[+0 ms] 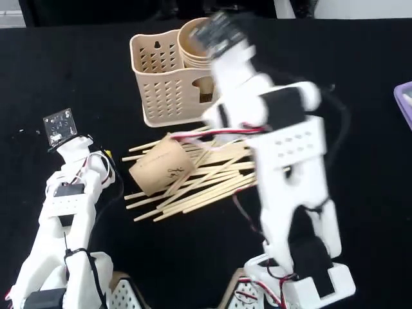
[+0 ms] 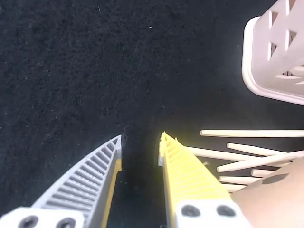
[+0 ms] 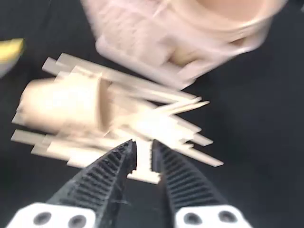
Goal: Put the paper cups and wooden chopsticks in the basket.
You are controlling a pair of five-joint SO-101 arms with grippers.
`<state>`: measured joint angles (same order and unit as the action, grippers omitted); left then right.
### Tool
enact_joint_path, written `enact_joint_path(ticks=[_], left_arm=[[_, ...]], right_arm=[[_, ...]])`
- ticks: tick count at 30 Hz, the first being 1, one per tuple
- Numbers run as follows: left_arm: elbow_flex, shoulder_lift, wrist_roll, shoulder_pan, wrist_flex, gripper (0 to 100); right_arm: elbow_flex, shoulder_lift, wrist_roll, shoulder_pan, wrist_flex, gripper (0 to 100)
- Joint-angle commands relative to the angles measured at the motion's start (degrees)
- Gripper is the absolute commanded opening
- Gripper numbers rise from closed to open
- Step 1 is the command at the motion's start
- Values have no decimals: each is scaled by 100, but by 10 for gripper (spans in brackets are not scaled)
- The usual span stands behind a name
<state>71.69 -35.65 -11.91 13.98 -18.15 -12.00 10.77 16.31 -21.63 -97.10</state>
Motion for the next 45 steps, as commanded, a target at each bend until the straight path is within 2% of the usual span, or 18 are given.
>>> enact_joint_path(ticks=[1,7,10,13,28,40,45], left_arm=[[-66,-158,62,-66,79,141],[-66,-158,62,-40,79,140],[-66,-158,62,-75,79,140],[-75,-158,62,-84,88,140],[-66,-158,62,-84,88,140],[-66,-158,62,-84,53,139],[-66,-158,62,-84,53,139]], right_arm=[[1552,189,-62,-791,888,178],[3134,180,-132,-1143,3051,185],[3433,180,-308,-1143,3596,230],[3451,189,-316,-1143,3613,269],[3503,136,-264,-1556,3666,251],[3495,136,-316,-1292,3815,255],[3749,-40,-325,-1169,4343,255]])
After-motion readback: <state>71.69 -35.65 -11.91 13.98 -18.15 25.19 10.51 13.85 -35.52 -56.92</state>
